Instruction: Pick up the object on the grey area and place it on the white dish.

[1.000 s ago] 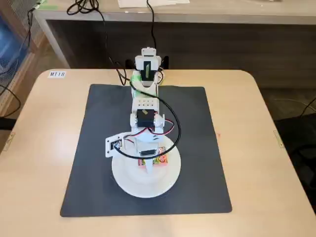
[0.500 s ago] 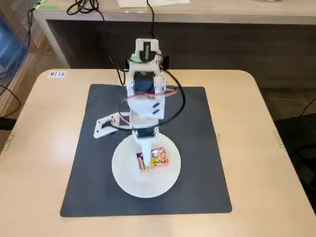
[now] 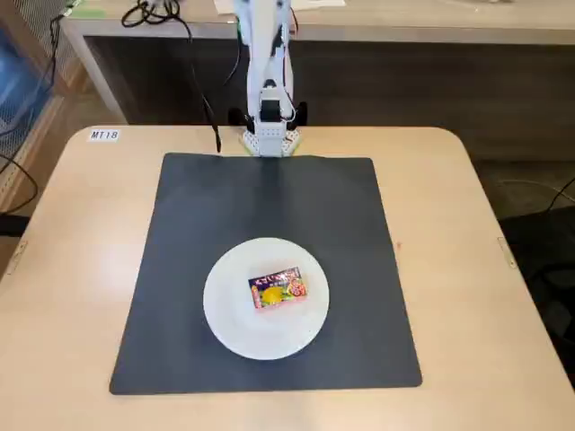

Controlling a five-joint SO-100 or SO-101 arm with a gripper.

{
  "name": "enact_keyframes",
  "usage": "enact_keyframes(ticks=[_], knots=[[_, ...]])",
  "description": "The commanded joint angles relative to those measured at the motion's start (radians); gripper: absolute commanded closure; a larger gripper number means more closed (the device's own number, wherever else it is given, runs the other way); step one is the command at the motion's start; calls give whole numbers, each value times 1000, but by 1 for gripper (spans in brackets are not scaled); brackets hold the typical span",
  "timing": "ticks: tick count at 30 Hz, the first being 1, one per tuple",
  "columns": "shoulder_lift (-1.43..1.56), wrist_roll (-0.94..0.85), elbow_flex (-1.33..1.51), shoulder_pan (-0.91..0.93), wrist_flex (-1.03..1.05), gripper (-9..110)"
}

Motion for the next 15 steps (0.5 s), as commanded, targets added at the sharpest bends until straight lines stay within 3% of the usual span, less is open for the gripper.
enact_keyframes(ticks=[1, 7, 15], knots=[[232, 3, 184, 2, -28, 101], [933, 51, 1216, -3, -469, 101], [1220, 23, 1928, -52, -600, 101]])
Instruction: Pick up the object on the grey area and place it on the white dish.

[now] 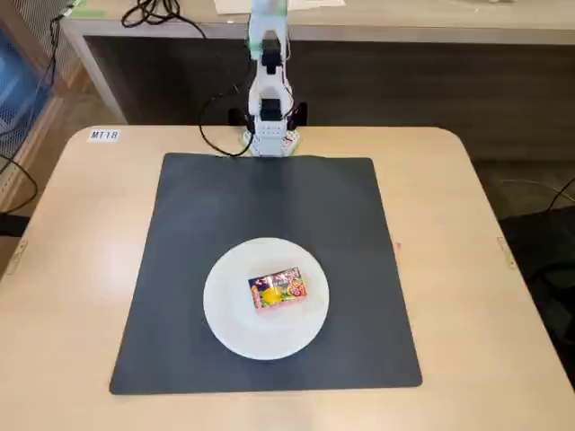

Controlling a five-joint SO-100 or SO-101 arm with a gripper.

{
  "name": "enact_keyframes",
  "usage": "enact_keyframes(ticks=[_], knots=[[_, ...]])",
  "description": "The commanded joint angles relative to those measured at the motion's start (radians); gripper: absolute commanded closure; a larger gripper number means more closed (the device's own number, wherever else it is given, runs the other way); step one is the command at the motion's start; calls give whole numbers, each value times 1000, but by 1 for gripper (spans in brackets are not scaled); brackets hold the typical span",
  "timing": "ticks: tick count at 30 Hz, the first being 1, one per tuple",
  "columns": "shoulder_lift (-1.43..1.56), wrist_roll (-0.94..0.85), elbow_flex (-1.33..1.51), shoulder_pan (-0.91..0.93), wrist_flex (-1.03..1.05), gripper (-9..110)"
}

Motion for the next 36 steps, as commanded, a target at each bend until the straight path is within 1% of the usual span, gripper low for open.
enact_keyframes(ticks=[1, 4, 8, 16, 22, 27, 33, 36], knots=[[80, -21, 305, -12, -81, 101], [103, -34, 479, -14, -137, 101], [103, -51, 629, 21, -149, 101], [104, -72, 848, 38, -196, 101], [104, -69, 893, 48, -202, 101], [104, -23, 971, 55, -233, 101], [104, -25, 979, 52, -242, 101], [104, -20, 980, 55, -245, 100]])
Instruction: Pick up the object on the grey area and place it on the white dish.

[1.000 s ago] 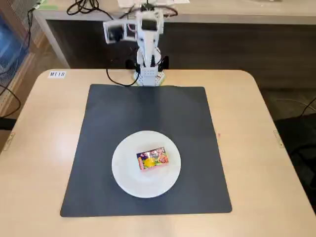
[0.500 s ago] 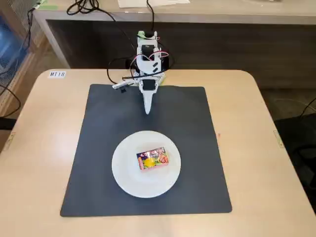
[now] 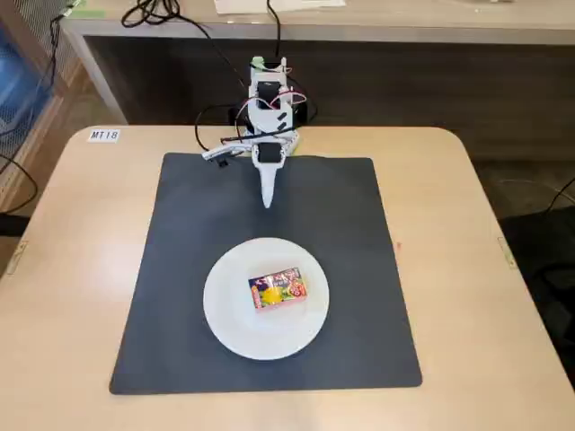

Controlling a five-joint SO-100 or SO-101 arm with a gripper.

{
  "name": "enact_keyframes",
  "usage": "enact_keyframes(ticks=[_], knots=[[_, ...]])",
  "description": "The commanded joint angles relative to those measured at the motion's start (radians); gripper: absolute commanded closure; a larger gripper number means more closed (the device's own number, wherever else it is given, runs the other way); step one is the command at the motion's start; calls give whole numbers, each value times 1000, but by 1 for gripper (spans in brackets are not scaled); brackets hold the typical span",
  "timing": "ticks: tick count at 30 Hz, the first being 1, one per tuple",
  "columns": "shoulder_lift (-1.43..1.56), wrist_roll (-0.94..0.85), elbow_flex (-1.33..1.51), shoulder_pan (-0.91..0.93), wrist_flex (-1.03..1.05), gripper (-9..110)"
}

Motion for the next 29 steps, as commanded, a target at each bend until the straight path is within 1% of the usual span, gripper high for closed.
enact_keyframes(ticks=[1, 29], knots=[[28, 9, 91, 6, -14, 98], [28, 0, 91, 2, -14, 99]])
